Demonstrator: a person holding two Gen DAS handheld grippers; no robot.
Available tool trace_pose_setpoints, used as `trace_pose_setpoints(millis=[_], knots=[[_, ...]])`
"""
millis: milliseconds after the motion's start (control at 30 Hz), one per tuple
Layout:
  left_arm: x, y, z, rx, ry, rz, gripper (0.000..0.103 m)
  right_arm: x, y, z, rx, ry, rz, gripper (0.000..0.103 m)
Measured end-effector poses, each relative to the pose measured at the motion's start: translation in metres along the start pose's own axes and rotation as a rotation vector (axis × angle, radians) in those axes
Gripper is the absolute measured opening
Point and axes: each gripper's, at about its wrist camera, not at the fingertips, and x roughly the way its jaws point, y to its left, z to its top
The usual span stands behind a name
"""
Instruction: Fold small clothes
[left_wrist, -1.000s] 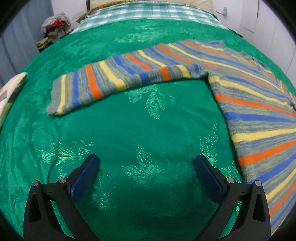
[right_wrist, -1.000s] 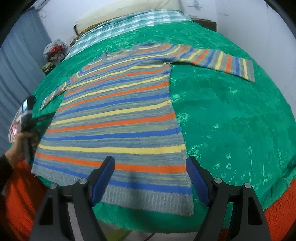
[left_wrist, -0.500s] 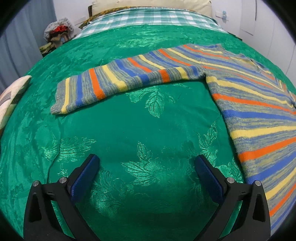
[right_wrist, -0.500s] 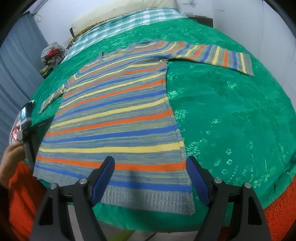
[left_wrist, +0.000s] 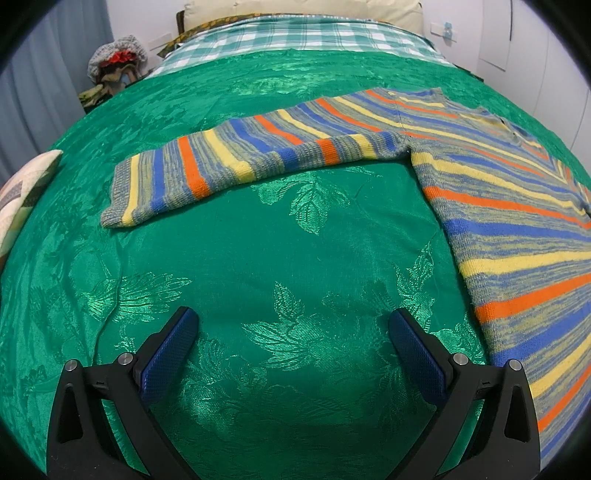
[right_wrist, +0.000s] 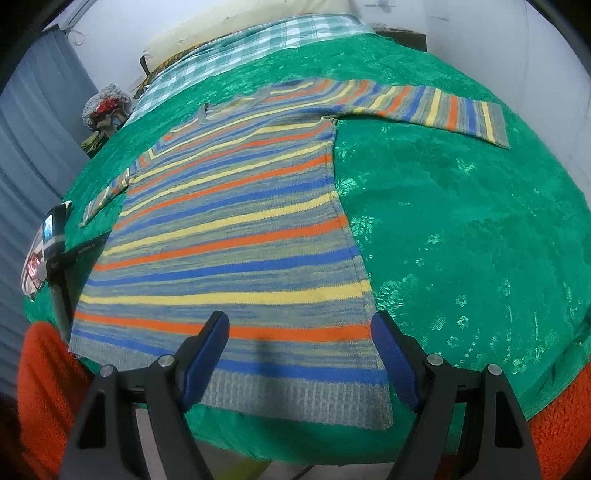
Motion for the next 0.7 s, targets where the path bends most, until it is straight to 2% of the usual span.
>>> trace_pose_setpoints(millis=[700], knots=[[0.0005,-0.0003,0.0007,-0.001,0.0,0.0,0.103,0.0009,0.005,-0.0021,-0.024,-0.003,0.002,0.079]])
